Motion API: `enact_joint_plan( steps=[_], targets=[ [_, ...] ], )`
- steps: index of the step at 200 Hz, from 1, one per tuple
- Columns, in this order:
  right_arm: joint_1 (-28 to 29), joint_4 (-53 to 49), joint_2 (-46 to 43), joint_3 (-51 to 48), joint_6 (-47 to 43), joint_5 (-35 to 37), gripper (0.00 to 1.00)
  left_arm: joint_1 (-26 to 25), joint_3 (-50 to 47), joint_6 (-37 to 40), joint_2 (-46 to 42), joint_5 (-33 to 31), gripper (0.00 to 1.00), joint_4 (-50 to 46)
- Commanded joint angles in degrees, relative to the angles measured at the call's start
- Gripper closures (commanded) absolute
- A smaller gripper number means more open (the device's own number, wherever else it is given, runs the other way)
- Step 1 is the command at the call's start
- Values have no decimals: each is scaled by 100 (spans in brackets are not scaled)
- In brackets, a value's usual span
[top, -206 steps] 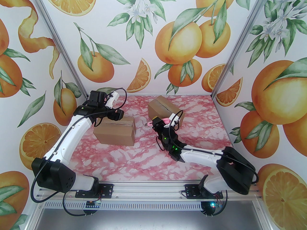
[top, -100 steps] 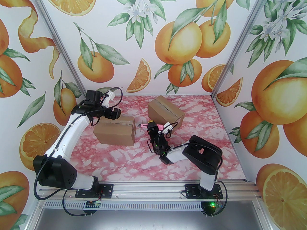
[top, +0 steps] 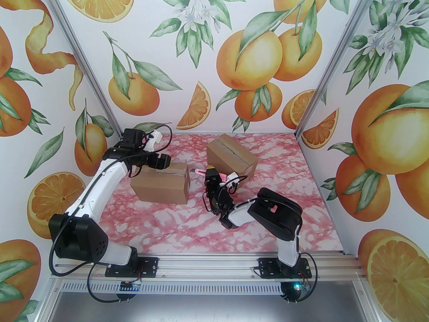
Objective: Unpack the express box
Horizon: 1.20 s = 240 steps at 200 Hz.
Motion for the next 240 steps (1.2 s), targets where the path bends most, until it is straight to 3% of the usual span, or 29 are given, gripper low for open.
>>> enact_joint_plan(
  steps=[1,63,105,129,158,207,240],
  targets=[
    [40,309,118,177,149,-55,100,18,-181,4,-188,68,13,-106],
    [54,309,231,355,-104,-129,100,-36,-463,1187,-718,241,11,-235],
    [50,309,294,415,-310,-67,100,-423,-525,2234,-1054,-107,10,-196],
    [50,309,355,428,-304,8,100,-899,-1166,3313,-1780,-127,0,293],
    [58,303,420,480,-339,30,100,-967,-1870,4087,-2704,262,0,949],
    [54,304,537,573,-315,99,100,-1085,-1749,4765,-2614,732,0,312],
    [57,309,566,607,-301,116,100,-1315,-1805,5195,-2374,463,0,29]
  ],
)
